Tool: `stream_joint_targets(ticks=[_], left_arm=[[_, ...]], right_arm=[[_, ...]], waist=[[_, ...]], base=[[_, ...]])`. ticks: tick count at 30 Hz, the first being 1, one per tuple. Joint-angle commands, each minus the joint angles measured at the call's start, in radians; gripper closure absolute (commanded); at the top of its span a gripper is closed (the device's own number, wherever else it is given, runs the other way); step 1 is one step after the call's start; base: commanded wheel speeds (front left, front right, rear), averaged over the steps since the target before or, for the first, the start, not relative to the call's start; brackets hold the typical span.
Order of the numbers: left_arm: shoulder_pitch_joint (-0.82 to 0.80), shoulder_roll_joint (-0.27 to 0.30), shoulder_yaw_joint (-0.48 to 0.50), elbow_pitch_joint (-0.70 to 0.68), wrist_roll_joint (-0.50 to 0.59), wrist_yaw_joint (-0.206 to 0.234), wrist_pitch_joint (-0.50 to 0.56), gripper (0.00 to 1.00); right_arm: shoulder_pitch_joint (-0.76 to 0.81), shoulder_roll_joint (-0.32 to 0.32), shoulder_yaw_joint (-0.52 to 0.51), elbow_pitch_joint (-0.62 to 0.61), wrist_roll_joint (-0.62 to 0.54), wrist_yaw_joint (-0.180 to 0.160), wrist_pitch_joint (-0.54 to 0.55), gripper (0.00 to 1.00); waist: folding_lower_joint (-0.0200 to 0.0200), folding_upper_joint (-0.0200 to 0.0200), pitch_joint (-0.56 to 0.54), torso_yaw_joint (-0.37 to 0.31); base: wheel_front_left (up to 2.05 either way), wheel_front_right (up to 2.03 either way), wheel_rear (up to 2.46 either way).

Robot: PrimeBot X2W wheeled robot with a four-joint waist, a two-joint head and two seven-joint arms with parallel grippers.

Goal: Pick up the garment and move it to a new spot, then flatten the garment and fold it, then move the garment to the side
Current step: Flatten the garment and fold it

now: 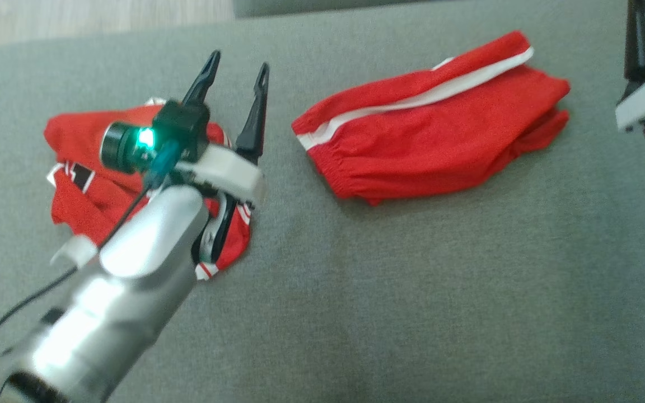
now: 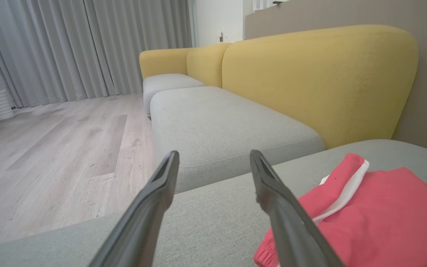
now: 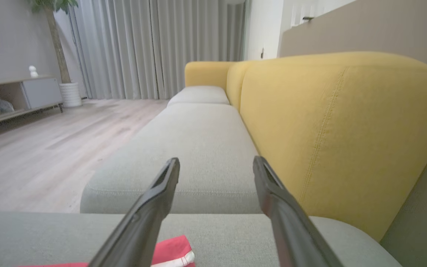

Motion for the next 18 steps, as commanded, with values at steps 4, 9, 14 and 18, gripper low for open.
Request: stream_joint_targets(ticks=[4, 9, 14, 18], left_arm=[[0.079, 0.063, 0.093, -0.141, 0.046, 0.039, -0.010, 0.00], [0.231, 0.078, 0.149, -0.246, 0.085, 0.063, -0.011, 0.00], [0.369, 0.073, 0.197, -0.306, 0.137, 0.071, -0.011, 0.00], [0.470, 0.050, 0.230, -0.329, 0.169, 0.071, -0.011, 0.00]], right_arm=[[0.168, 0.031, -0.073, -0.200, -0.033, -0.001, -0.010, 0.00], [0.374, 0.092, -0.150, -0.375, -0.084, -0.001, -0.008, 0.00], [0.551, 0.172, -0.208, -0.527, -0.132, -0.001, 0.026, 0.00], [0.678, 0.239, -0.253, -0.621, -0.158, -0.001, 0.056, 0.00]], waist=[[0.0003, 0.0000, -0.079, -0.011], [0.0003, 0.0000, -0.123, -0.008], [0.0003, 0.0000, -0.157, -0.009], [0.0003, 0.0000, -0.179, -0.006]], base=[[0.00, 0.00, 0.00], [0.00, 0.00, 0.00], [0.00, 0.00, 0.00], [0.00, 0.00, 0.00]])
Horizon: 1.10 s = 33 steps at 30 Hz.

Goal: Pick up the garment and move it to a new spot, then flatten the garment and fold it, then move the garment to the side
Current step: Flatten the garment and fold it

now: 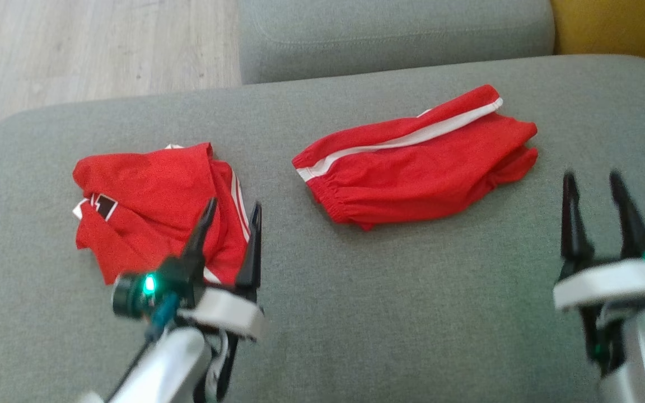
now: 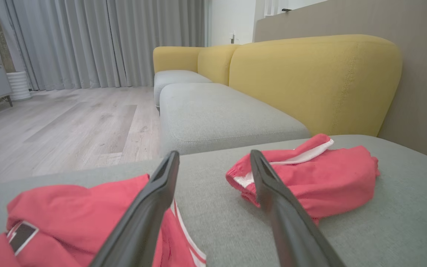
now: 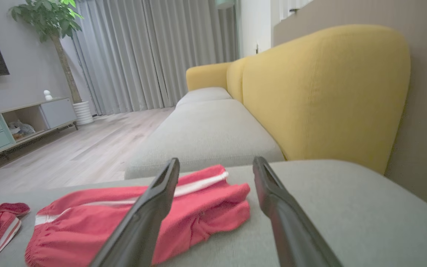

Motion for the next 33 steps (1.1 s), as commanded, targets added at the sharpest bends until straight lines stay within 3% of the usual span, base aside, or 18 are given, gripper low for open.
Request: stream_joint_targets(ticks=[1, 9, 20, 26, 33], left_arm=[[-0.004, 0.002, 0.059, -0.036, 0.013, 0.002, -0.009, 0.00], [0.055, -0.032, 0.100, -0.045, 0.077, -0.034, -0.009, 0.00], [-0.011, -0.049, 0.131, -0.041, 0.127, -0.075, -0.009, 0.00], [-0.053, -0.063, 0.141, -0.031, 0.148, -0.099, -0.009, 0.00], [-0.092, -0.087, 0.138, -0.015, 0.169, -0.121, -0.009, 0.00]], right_arm=[[0.017, 0.016, 0.006, -0.059, -0.011, -0.001, 0.008, 0.00], [0.094, 0.061, -0.023, -0.141, -0.036, -0.001, 0.044, 0.00], [-0.064, 0.025, -0.080, -0.175, -0.040, -0.001, 0.131, 0.00], [-0.250, -0.009, -0.121, -0.078, -0.033, -0.001, 0.244, 0.00], [-0.446, -0.051, -0.180, 0.183, -0.070, -0.001, 0.365, 0.00]], waist=[[0.0002, -0.0001, -0.009, 0.002], [0.0002, -0.0001, 0.017, 0.007], [0.0002, -0.0001, 0.139, 0.021], [0.0002, -0.0001, 0.208, 0.044], [0.0002, -0.0001, 0.272, 0.087]], base=[[0.00, 0.00, 0.00], [0.00, 0.00, 0.00], [0.00, 0.00, 0.00], [0.00, 0.00, 0.00], [0.00, 0.00, 0.00]])
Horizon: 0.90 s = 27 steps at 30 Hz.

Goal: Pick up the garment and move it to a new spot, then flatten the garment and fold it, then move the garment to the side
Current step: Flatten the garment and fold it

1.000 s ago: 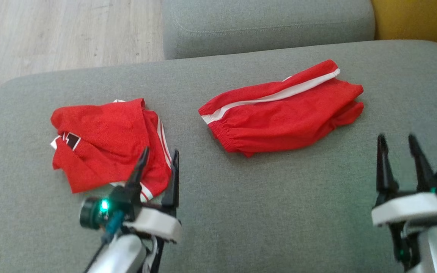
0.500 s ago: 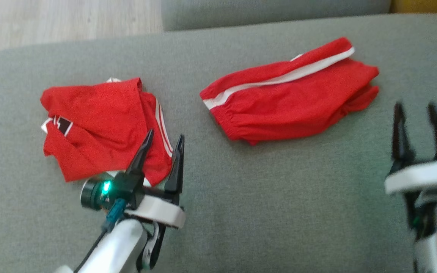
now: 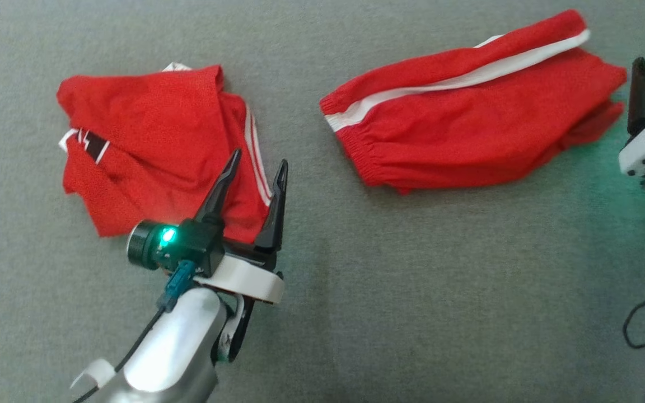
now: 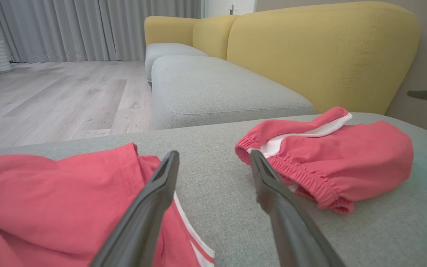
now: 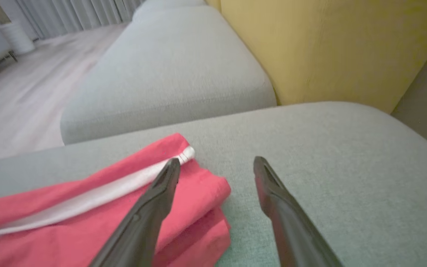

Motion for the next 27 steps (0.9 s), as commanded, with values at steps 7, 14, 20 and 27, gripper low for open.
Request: stream_joint_targets(ticks=[7, 14, 20, 27], left_arm=[[-0.051, -0.005, 0.038, -0.015, 0.022, -0.014, -0.009, 0.00], [-0.065, -0.017, 0.050, -0.005, 0.034, -0.024, -0.010, 0.00], [-0.063, -0.026, 0.063, -0.004, 0.046, -0.028, -0.010, 0.00], [-0.056, -0.026, 0.077, -0.002, 0.053, -0.033, -0.010, 0.00]], right_arm=[[-0.132, -0.032, -0.015, 0.191, -0.058, -0.001, 0.066, 0.00], [-0.181, -0.065, 0.021, 0.371, -0.102, -0.001, 0.084, 0.00], [-0.205, -0.083, 0.067, 0.445, -0.091, -0.001, 0.070, 1.00], [-0.215, -0.153, 0.083, 0.456, -0.079, -0.001, -0.010, 1.00]], waist=[[-0.0003, 0.0000, 0.053, 0.047], [-0.0003, 0.0000, 0.065, 0.059], [-0.0003, 0.0000, 0.068, 0.049], [-0.0003, 0.0000, 0.059, 0.031]], base=[[0.00, 0.00, 0.00], [0.00, 0.00, 0.00], [0.00, 0.00, 0.00], [0.00, 0.00, 0.00]])
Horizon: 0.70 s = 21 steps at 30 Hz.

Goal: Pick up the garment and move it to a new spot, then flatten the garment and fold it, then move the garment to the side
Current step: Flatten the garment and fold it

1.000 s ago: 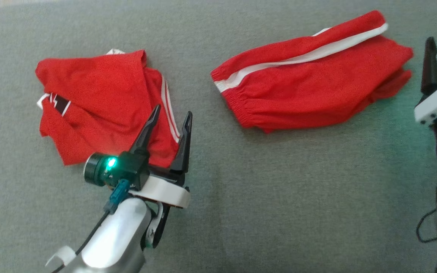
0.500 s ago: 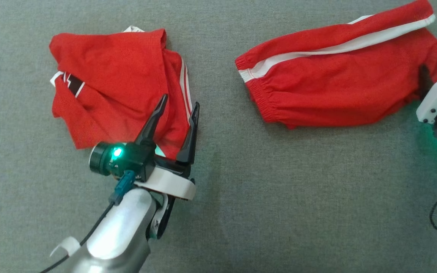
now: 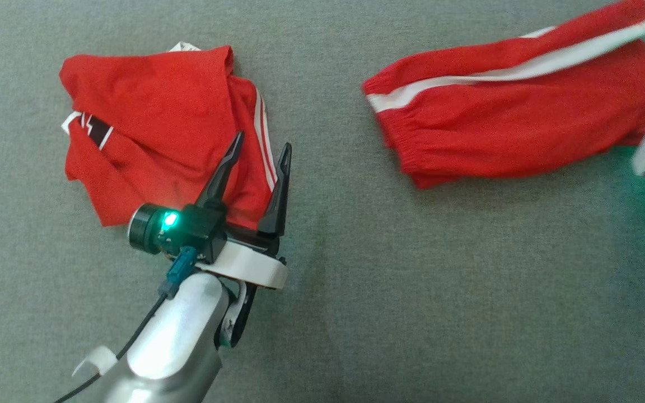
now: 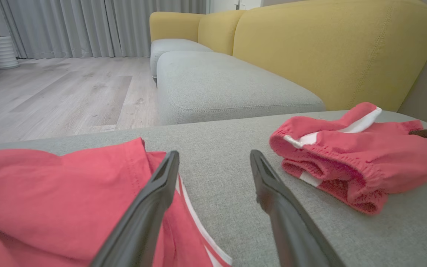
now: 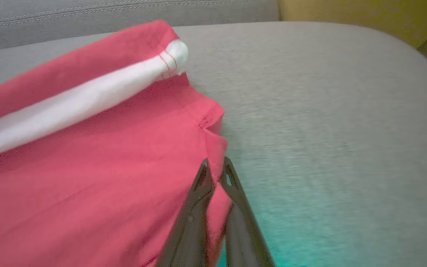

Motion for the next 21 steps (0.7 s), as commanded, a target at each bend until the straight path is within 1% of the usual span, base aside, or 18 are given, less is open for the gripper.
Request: stream_joint_targets(ticks=[1, 5, 7, 9, 12, 16, 18, 21], left_arm=[[-0.019, 0.011, 0.039, -0.025, 0.010, -0.003, -0.010, 0.00], [-0.017, 0.007, 0.045, -0.026, 0.014, -0.008, -0.010, 0.00], [-0.017, 0.006, 0.048, -0.026, 0.015, -0.011, -0.010, 0.00], [-0.016, 0.004, 0.050, -0.024, 0.017, -0.014, -0.010, 0.00], [-0.012, 0.003, 0.054, -0.021, 0.019, -0.017, -0.010, 0.00], [-0.004, 0.001, 0.057, -0.012, 0.021, -0.020, -0.010, 0.00], [-0.001, 0.000, 0.058, -0.009, 0.023, -0.020, -0.010, 0.00], [0.010, 0.000, 0.060, -0.004, 0.024, -0.019, -0.010, 0.00]], right_arm=[[-0.004, -0.037, 0.006, -0.025, 0.002, -0.001, -0.017, 1.00], [-0.002, -0.109, -0.056, -0.021, -0.030, -0.001, -0.069, 1.00], [-0.001, -0.125, -0.079, -0.015, -0.056, -0.001, -0.090, 1.00], [0.000, -0.126, -0.097, -0.006, -0.072, -0.001, -0.103, 1.00], [-0.003, -0.119, -0.113, 0.008, -0.084, -0.001, -0.128, 1.00], [-0.014, -0.089, -0.110, 0.019, -0.082, -0.001, -0.173, 1.00], [-0.021, -0.072, -0.090, 0.020, -0.072, -0.001, -0.199, 1.00], [-0.026, -0.020, -0.033, 0.007, -0.040, -0.001, -0.237, 1.00]], waist=[[0.0000, 0.0000, -0.003, -0.004], [0.0000, 0.0000, -0.006, -0.008], [0.0000, 0.0000, -0.007, -0.009], [0.0000, 0.0000, -0.009, -0.008], [0.0000, 0.0000, -0.015, -0.008], [0.0000, 0.0000, -0.034, -0.008], [0.0000, 0.0000, -0.049, -0.008], [0.0000, 0.0000, -0.076, -0.011]], base=[[0.00, 0.00, 0.00], [0.00, 0.00, 0.00], [0.00, 0.00, 0.00], [0.00, 0.00, 0.00], [0.00, 0.00, 0.00], [0.00, 0.00, 0.00], [0.00, 0.00, 0.00], [0.00, 0.00, 0.00]])
